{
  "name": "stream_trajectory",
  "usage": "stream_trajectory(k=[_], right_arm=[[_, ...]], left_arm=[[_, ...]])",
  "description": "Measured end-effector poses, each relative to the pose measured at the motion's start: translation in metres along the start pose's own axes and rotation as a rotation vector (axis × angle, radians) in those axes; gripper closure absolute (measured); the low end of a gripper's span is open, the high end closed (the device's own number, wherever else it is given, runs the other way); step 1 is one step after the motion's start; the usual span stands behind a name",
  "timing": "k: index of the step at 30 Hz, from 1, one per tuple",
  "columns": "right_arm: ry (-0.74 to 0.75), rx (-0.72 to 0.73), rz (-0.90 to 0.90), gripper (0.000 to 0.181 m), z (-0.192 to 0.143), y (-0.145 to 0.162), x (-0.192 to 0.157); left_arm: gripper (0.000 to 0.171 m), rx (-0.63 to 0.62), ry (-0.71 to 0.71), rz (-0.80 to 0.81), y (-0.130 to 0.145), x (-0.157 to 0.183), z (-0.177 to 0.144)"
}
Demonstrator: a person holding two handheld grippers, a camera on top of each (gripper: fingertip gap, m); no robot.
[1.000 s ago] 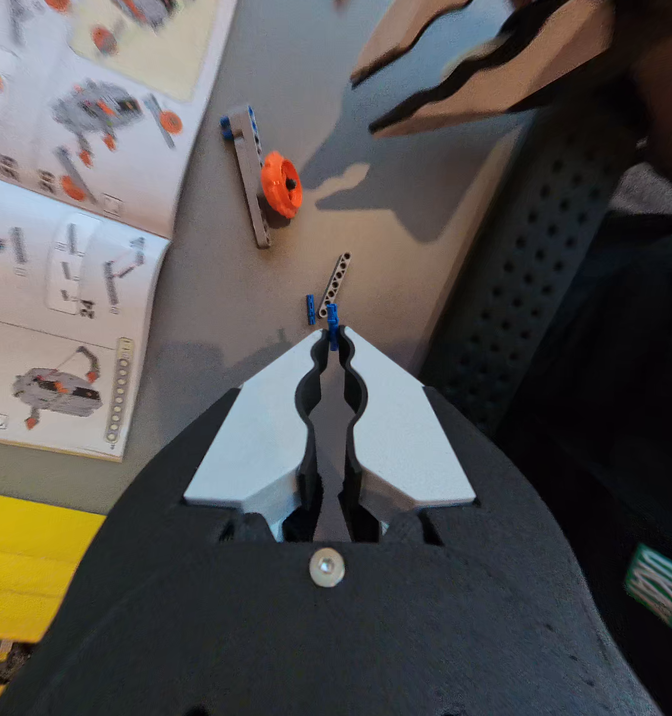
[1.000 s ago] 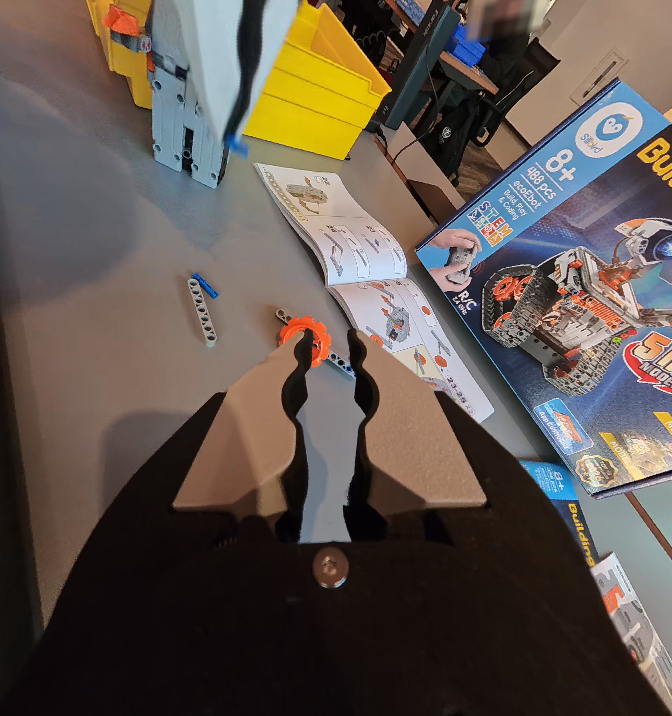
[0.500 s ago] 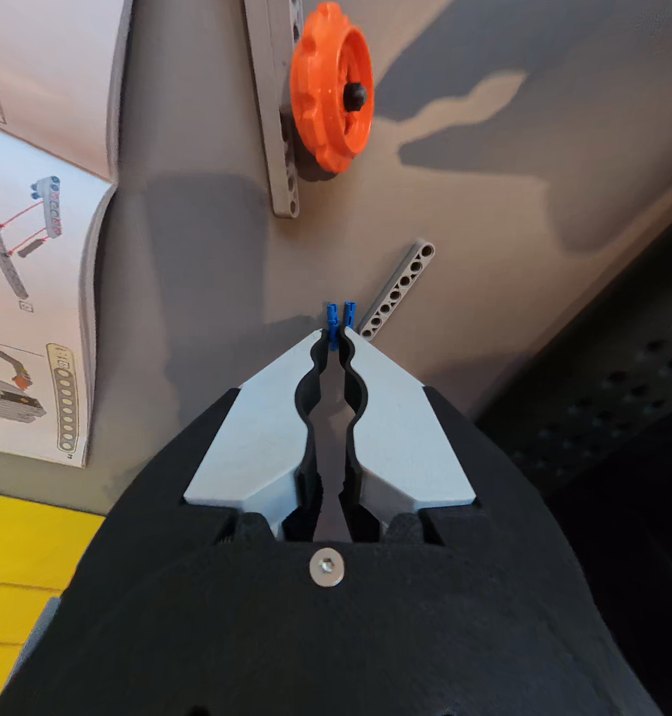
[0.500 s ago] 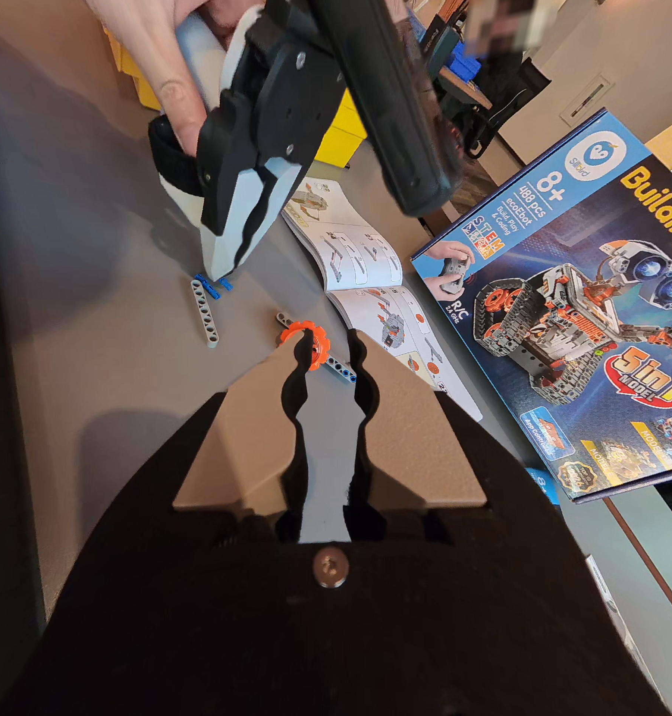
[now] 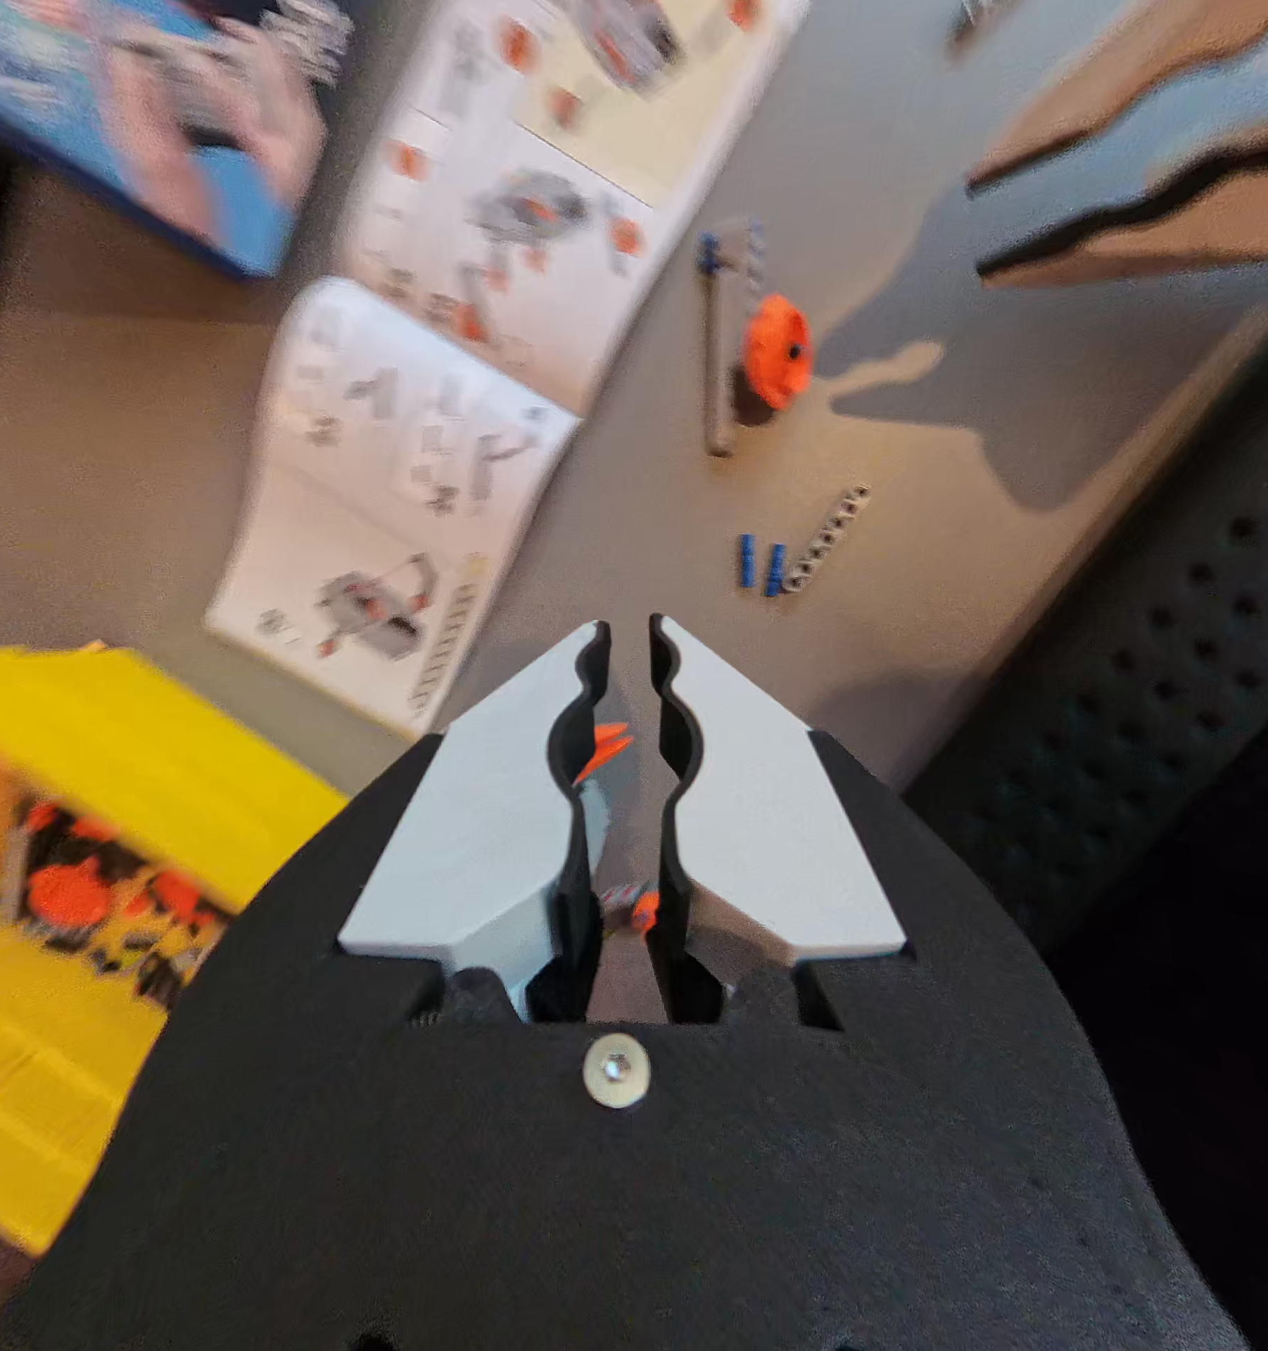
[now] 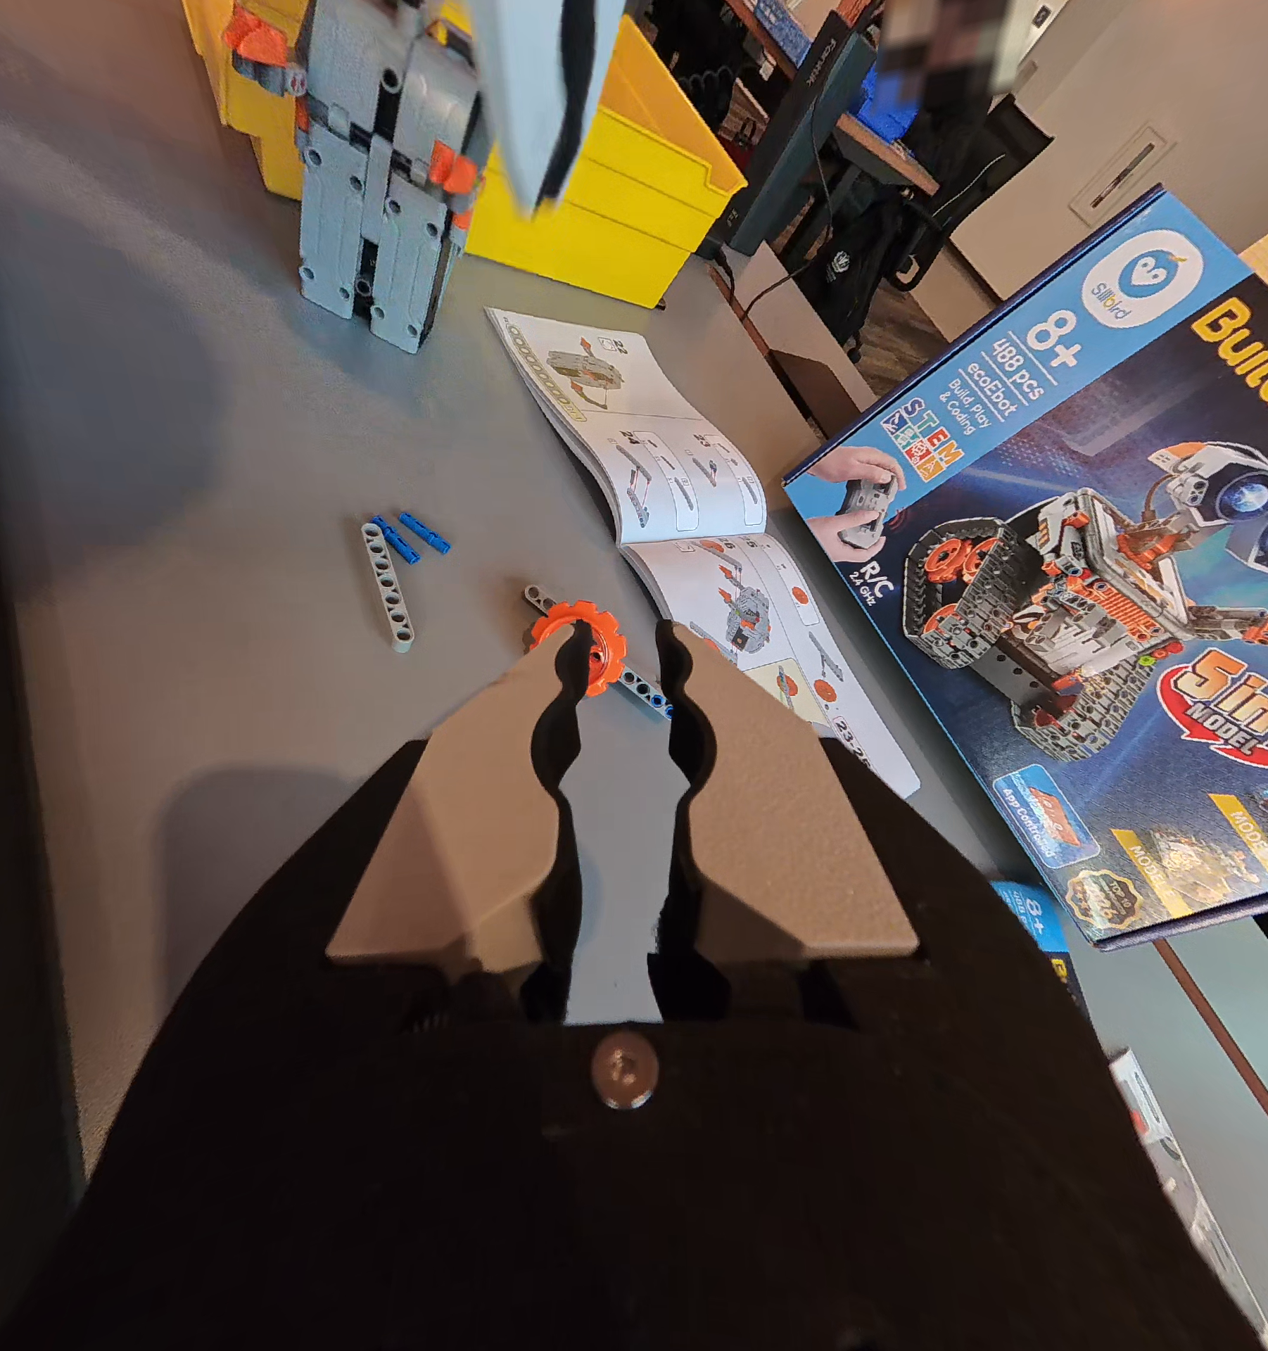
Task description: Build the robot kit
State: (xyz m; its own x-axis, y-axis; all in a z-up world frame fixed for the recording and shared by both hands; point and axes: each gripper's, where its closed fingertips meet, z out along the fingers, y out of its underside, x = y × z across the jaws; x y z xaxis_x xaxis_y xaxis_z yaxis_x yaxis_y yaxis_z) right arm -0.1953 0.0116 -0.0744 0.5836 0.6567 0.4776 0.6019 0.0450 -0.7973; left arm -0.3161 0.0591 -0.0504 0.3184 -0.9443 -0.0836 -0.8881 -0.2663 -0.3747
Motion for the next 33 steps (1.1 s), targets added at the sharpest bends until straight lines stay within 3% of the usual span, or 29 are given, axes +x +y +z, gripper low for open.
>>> stream_trajectory(k=[4,9,12,18,22,25,29,33], right_arm=[[0.003,-0.009,-0.001,0.164,0.001,0.002,0.000],[0.007,-0.009,0.001,0.164,0.002,0.002,0.001],[0.002,-0.011,0.007,0.164,0.003,0.003,0.001],[-0.001,-0.020,0.013,0.164,0.006,0.006,0.000],[0.001,-0.022,0.017,0.164,0.006,0.007,0.001],[0.001,-0.025,0.019,0.164,0.007,0.008,0.001],[-0.005,-0.037,0.020,0.164,0.009,0.010,-0.001],[-0.008,-0.039,0.013,0.165,0.010,0.010,-0.002]], left_arm=[[0.154,0.240,-0.134,-0.197,0.009,-0.061,-0.074],[0.142,0.464,-0.256,-0.395,0.041,-0.121,-0.143],[0.151,0.630,-0.310,-0.441,0.053,-0.141,-0.183],[0.144,0.821,-0.369,-0.463,0.074,-0.158,-0.227],[0.118,0.901,-0.407,-0.459,0.077,-0.162,-0.245],[0.113,0.950,-0.441,-0.432,0.076,-0.160,-0.256],[0.114,1.014,-0.533,-0.388,0.076,-0.158,-0.274],[0.120,1.154,-0.755,-0.370,0.084,-0.162,-0.300]])
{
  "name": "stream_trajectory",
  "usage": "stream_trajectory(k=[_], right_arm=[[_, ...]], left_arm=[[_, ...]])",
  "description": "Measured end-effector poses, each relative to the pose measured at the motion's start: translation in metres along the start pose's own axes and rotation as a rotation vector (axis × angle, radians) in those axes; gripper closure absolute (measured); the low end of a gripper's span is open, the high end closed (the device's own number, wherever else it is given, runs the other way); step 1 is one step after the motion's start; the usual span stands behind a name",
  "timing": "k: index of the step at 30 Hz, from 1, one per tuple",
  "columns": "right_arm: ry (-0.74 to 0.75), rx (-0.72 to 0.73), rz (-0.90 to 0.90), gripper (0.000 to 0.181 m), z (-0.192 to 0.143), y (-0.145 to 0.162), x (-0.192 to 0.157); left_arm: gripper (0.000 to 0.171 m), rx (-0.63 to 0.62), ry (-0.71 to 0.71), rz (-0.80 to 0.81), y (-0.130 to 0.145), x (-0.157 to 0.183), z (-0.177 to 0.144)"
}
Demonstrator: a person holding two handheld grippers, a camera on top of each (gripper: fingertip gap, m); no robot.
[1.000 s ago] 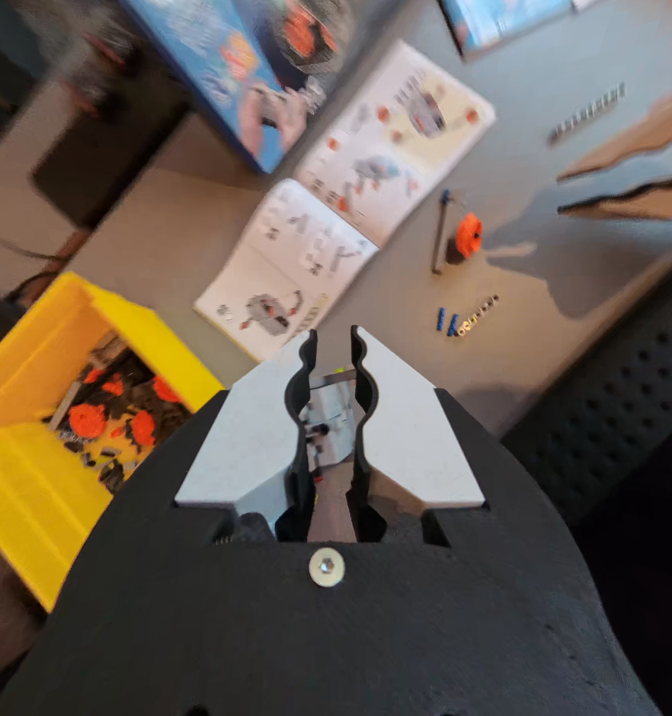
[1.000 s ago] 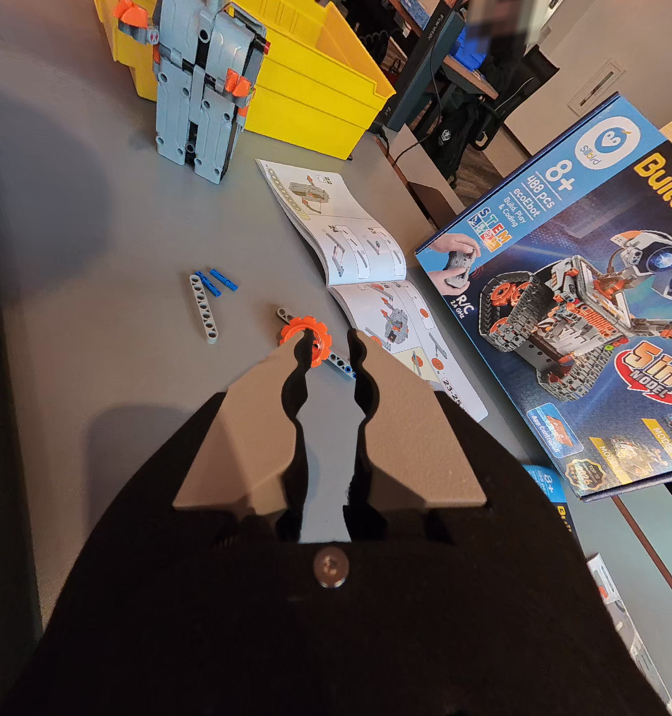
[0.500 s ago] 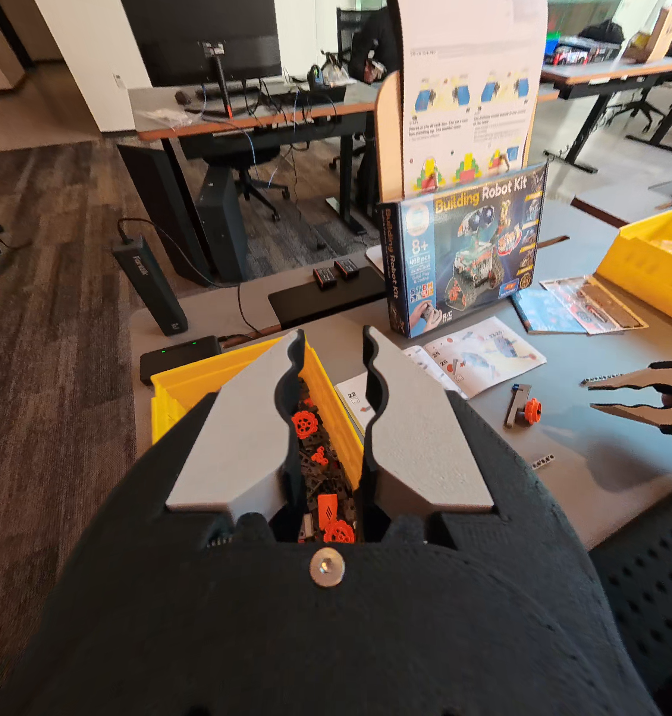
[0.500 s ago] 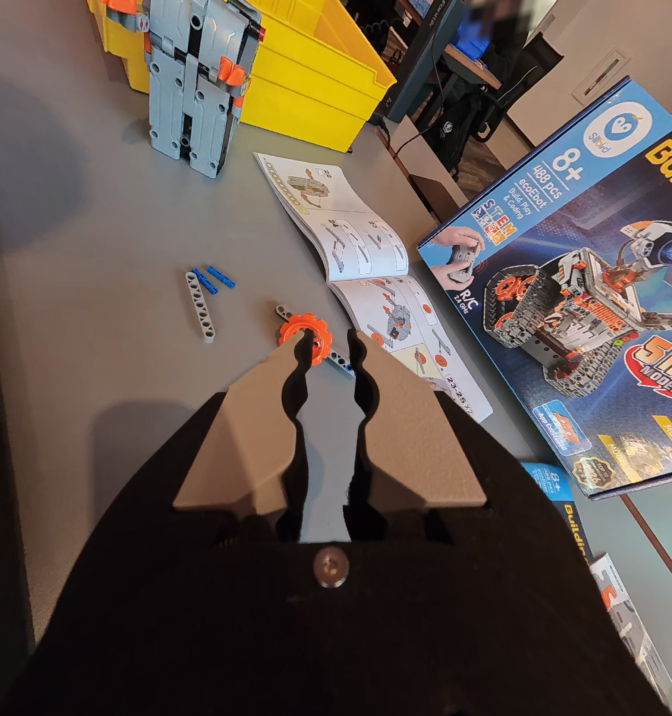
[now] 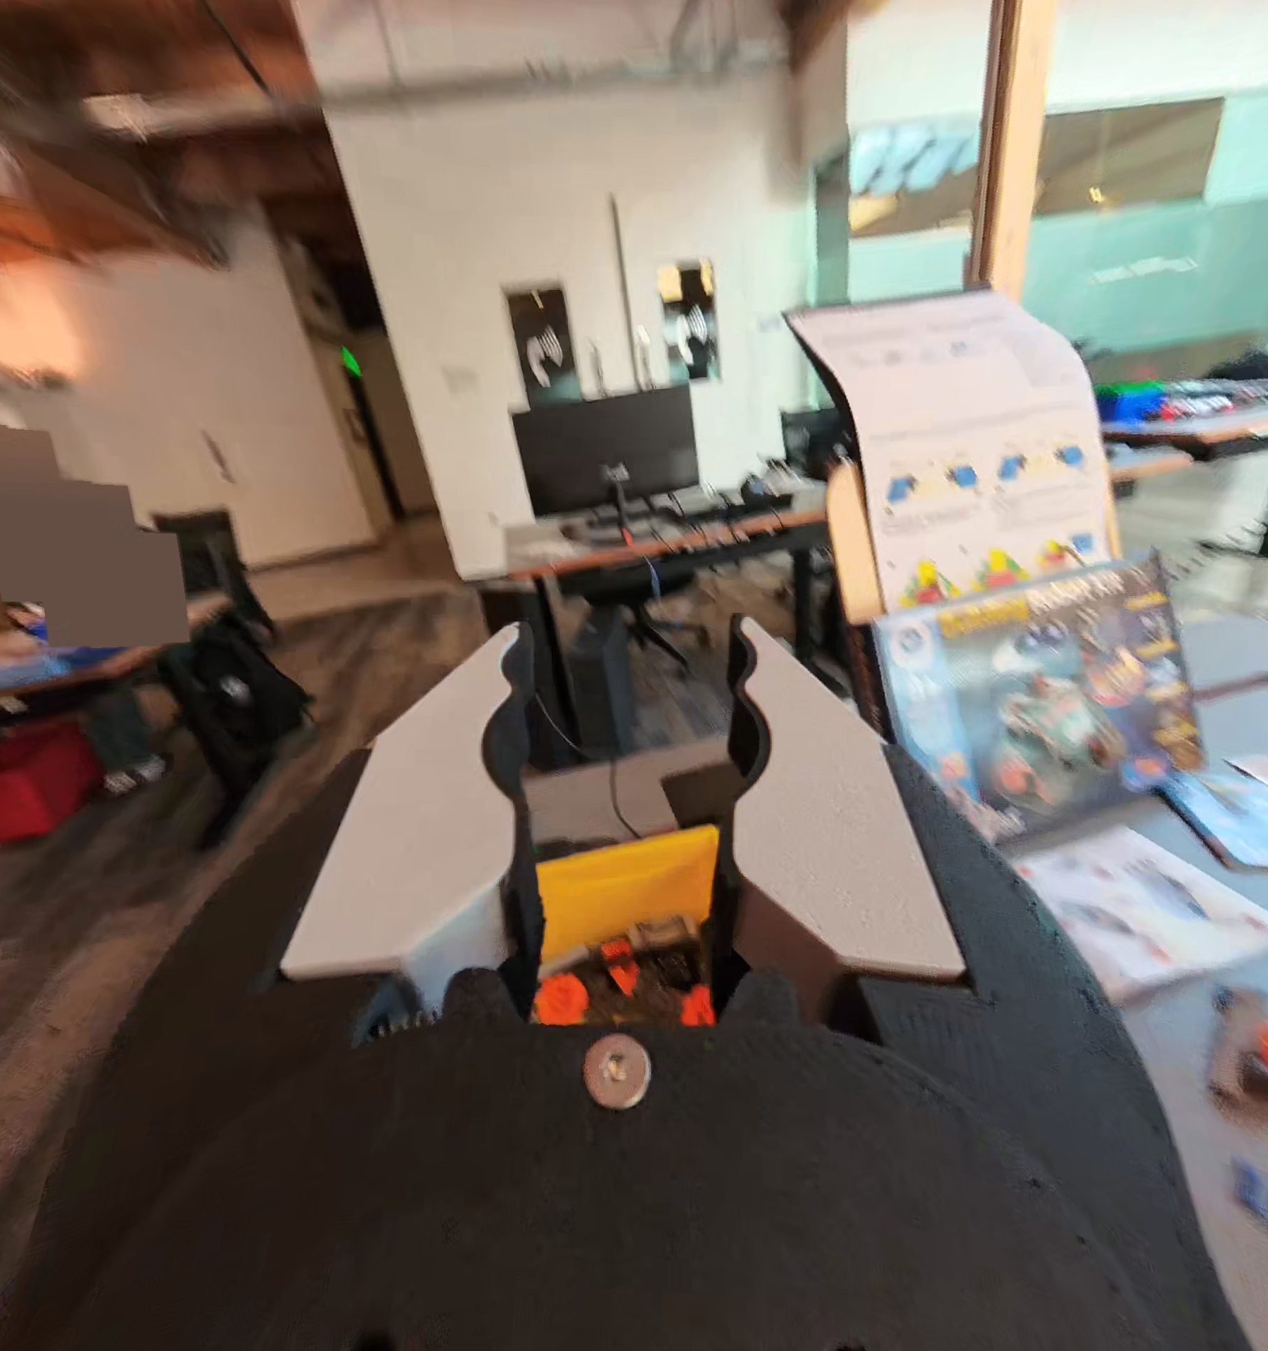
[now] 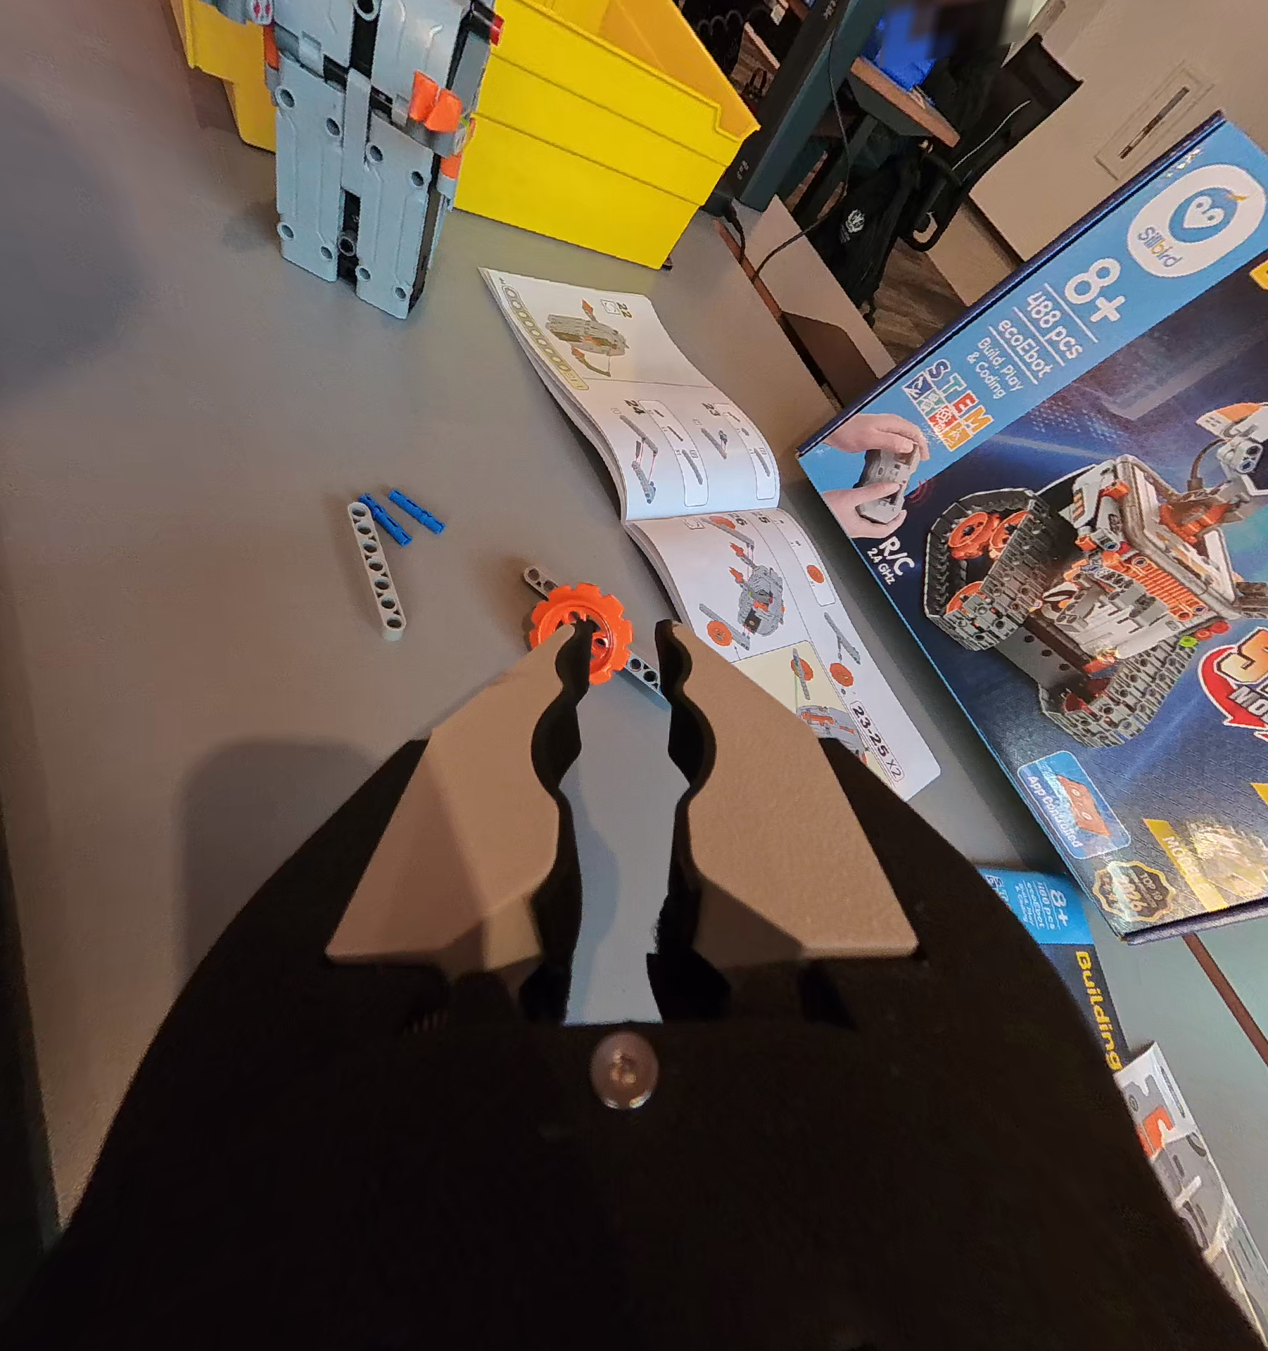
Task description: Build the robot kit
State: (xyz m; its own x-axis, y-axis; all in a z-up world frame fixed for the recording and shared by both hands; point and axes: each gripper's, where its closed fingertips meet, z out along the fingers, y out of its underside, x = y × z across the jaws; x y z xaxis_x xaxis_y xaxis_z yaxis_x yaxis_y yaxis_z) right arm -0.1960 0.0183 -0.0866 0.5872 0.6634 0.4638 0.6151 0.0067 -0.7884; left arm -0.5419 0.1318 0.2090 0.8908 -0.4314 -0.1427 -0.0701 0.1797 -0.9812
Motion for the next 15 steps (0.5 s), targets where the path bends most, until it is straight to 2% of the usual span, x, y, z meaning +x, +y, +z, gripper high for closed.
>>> stream_trajectory(k=[1,3,5,9,12,13,15], right_arm=[[-0.001,0.001,-0.001,0.165,0.000,-0.001,0.000],[-0.003,0.012,0.000,0.165,-0.001,-0.003,-0.001],[-0.006,0.020,0.001,0.165,-0.001,-0.005,-0.002],[-0.013,0.011,0.000,0.165,0.001,-0.004,-0.003],[-0.018,0.005,0.002,0.165,0.003,-0.002,-0.004],[-0.018,0.003,0.003,0.165,0.003,-0.002,-0.004],[-0.019,0.001,0.004,0.165,0.004,-0.001,-0.004]], left_arm=[[0.123,0.065,-0.026,0.038,-0.007,-0.002,-0.005],[0.117,0.199,-0.031,0.115,-0.024,0.001,-0.016],[0.117,0.246,-0.042,0.123,-0.032,0.002,-0.023],[0.105,0.180,-0.022,0.113,-0.020,0.000,-0.015],[0.097,0.059,-0.006,0.105,0.005,-0.006,0.006],[0.105,0.009,0.015,0.105,0.017,-0.007,0.014],[0.136,-0.101,0.091,0.113,0.045,-0.004,0.031]])
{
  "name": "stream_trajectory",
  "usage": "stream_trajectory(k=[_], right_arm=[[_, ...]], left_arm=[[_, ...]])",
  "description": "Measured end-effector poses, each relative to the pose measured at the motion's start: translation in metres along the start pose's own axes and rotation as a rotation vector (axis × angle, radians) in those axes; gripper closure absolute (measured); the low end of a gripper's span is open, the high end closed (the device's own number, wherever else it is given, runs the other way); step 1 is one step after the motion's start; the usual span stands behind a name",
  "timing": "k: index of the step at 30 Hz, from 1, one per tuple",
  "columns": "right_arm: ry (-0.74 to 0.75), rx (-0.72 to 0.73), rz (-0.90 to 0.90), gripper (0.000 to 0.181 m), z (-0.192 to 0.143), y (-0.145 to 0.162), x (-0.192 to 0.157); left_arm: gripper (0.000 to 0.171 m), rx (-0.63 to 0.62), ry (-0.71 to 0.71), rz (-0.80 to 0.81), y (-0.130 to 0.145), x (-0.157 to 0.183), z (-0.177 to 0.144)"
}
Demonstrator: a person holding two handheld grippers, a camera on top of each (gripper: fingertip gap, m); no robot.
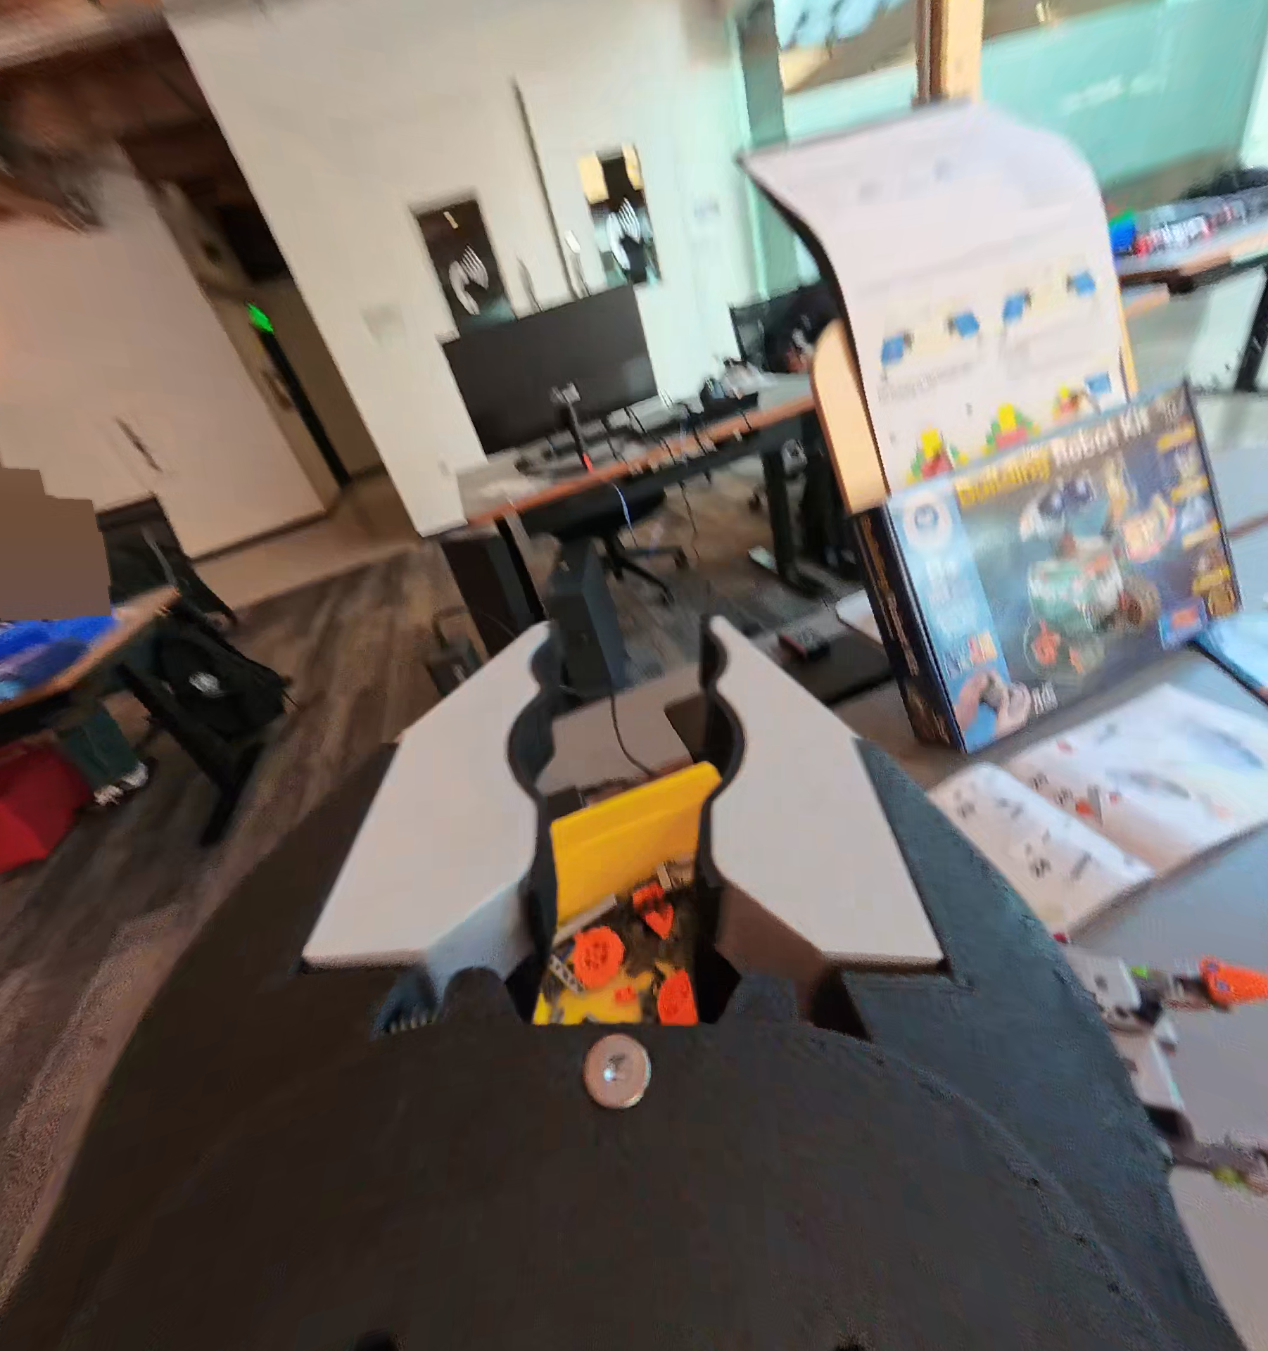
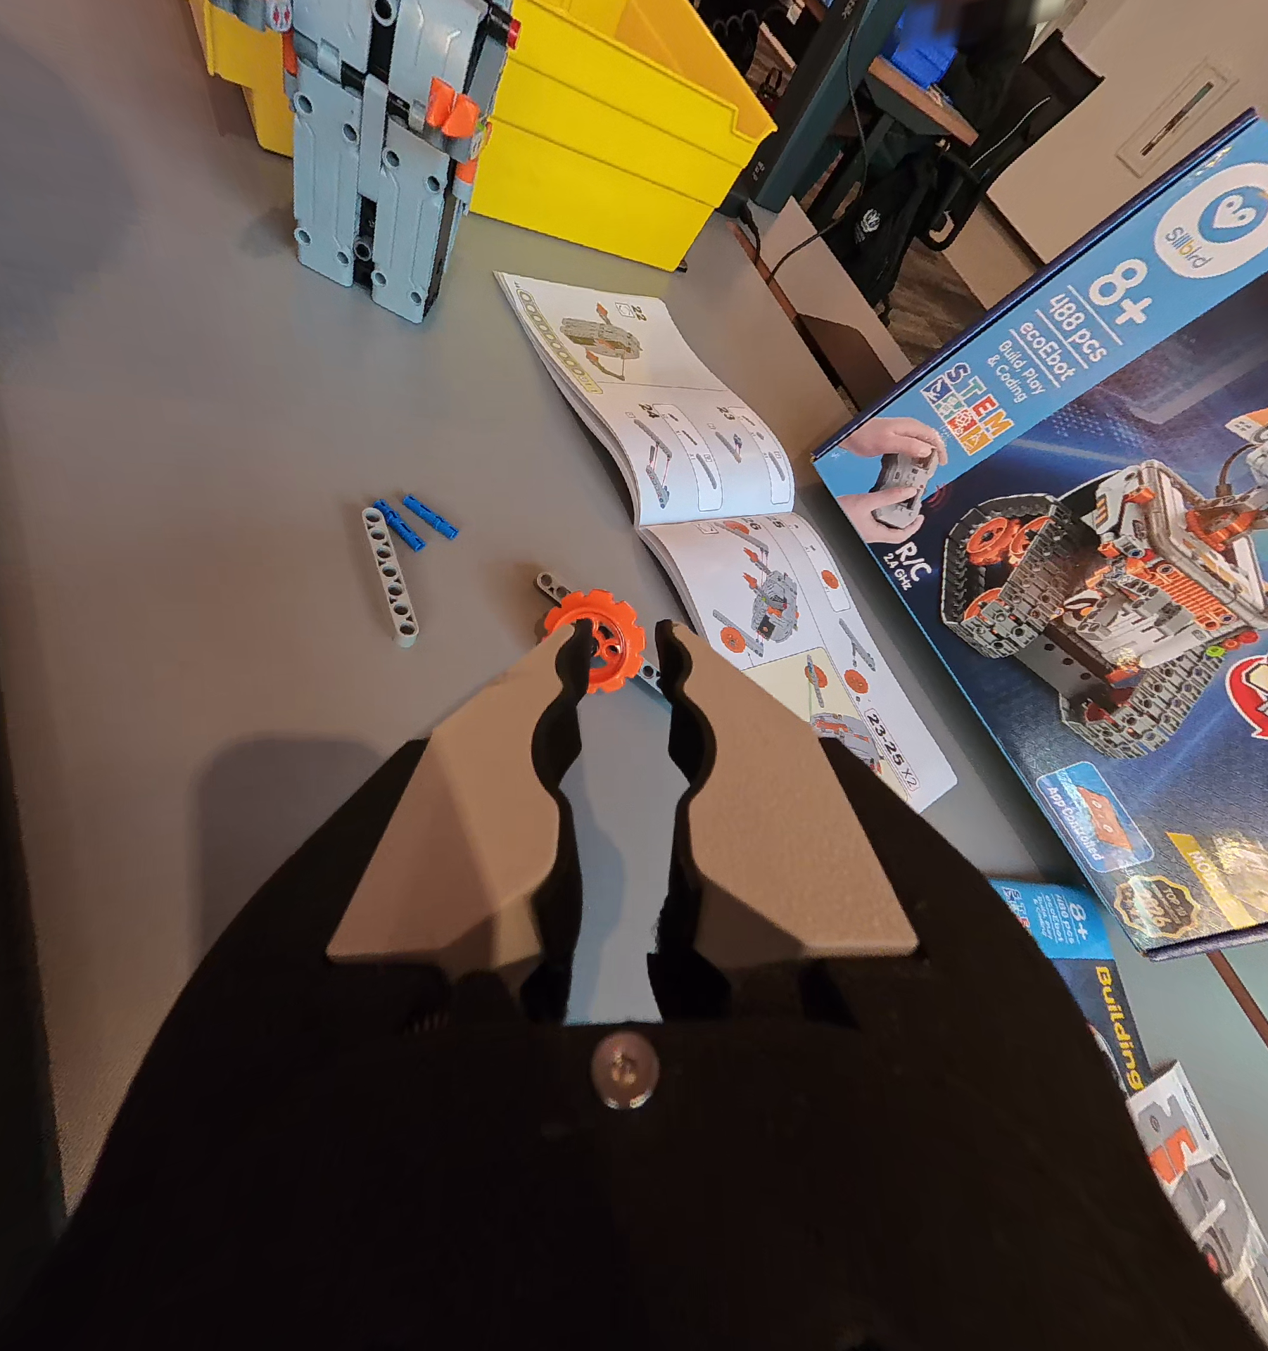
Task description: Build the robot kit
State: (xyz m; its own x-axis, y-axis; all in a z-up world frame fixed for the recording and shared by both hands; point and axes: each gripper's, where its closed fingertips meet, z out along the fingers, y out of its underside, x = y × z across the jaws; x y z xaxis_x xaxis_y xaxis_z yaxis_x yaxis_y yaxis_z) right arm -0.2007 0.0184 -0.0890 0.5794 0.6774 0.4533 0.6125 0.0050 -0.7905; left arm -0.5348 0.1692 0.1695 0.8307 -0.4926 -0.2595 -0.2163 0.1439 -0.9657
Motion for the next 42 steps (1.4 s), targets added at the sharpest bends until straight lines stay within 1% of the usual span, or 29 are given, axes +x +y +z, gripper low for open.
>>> stream_trajectory(k=[2,3,4,6,8,10,12,14,15,16,19,21,23,28,29,31,34,36,39,41,42], right_arm=[[-0.001,-0.003,0.004,0.165,0.001,0.001,0.000],[-0.001,-0.005,0.005,0.165,0.001,0.002,0.000],[-0.001,-0.008,0.006,0.165,0.001,0.002,0.001],[-0.002,-0.012,0.010,0.165,0.002,0.004,0.001],[-0.004,-0.017,0.011,0.165,0.003,0.005,0.001],[-0.005,-0.020,0.011,0.165,0.003,0.006,0.001],[-0.007,-0.022,0.010,0.165,0.003,0.006,0.000],[-0.006,-0.023,0.007,0.165,0.003,0.006,0.000],[-0.005,-0.023,0.006,0.165,0.003,0.006,0.000],[-0.006,-0.022,0.006,0.165,0.003,0.006,0.000],[-0.010,-0.022,0.005,0.165,0.003,0.006,0.000],[-0.014,-0.027,0.000,0.165,0.003,0.006,-0.002],[-0.016,-0.031,-0.008,0.164,0.003,0.007,-0.003],[-0.017,-0.033,-0.021,0.165,0.003,0.006,-0.004],[-0.017,-0.032,-0.022,0.165,0.003,0.006,-0.004],[-0.017,-0.033,-0.025,0.164,0.003,0.006,-0.004],[-0.020,-0.035,-0.030,0.164,0.003,0.006,-0.005],[-0.021,-0.037,-0.035,0.164,0.003,0.006,-0.006],[-0.020,-0.039,-0.043,0.164,0.003,0.006,-0.007],[-0.022,-0.042,-0.046,0.164,0.003,0.006,-0.007],[-0.022,-0.043,-0.047,0.164,0.003,0.007,-0.007]], left_arm=[[0.162,-0.128,0.057,-0.014,0.032,-0.001,0.021],[0.171,-0.204,0.072,-0.031,0.051,-0.003,0.031],[0.171,-0.298,0.090,-0.054,0.074,-0.004,0.039],[0.171,-0.561,0.128,-0.134,0.132,-0.002,0.049],[0.171,-0.828,0.136,-0.195,0.189,-0.001,0.050],[0.171,-1.039,0.117,-0.257,0.235,-0.001,0.047],[0.162,-1.184,0.093,-0.333,0.267,-0.001,0.046],[0.161,-1.265,0.065,-0.386,0.286,0.000,0.044],[0.158,-1.297,0.030,-0.373,0.293,-0.005,0.042],[0.159,-1.328,-0.002,-0.354,0.298,-0.008,0.039],[0.157,-1.401,-0.034,-0.355,0.310,-0.009,0.031],[0.159,-1.433,-0.063,-0.357,0.318,-0.012,0.029],[0.157,-1.460,-0.101,-0.368,0.326,-0.016,0.027],[0.152,-1.513,-0.111,-0.443,0.344,-0.012,0.026],[0.155,-1.519,-0.124,-0.447,0.346,-0.013,0.026],[0.157,-1.491,-0.128,-0.465,0.345,-0.014,0.031],[0.158,-1.530,-0.111,-0.476,0.350,-0.010,0.026],[0.163,-1.524,-0.101,-0.476,0.349,-0.009,0.027],[0.166,-1.528,-0.072,-0.446,0.350,-0.007,0.029],[0.165,-1.526,-0.043,-0.437,0.346,-0.005,0.028],[0.166,-1.510,-0.026,-0.445,0.340,-0.004,0.028]])
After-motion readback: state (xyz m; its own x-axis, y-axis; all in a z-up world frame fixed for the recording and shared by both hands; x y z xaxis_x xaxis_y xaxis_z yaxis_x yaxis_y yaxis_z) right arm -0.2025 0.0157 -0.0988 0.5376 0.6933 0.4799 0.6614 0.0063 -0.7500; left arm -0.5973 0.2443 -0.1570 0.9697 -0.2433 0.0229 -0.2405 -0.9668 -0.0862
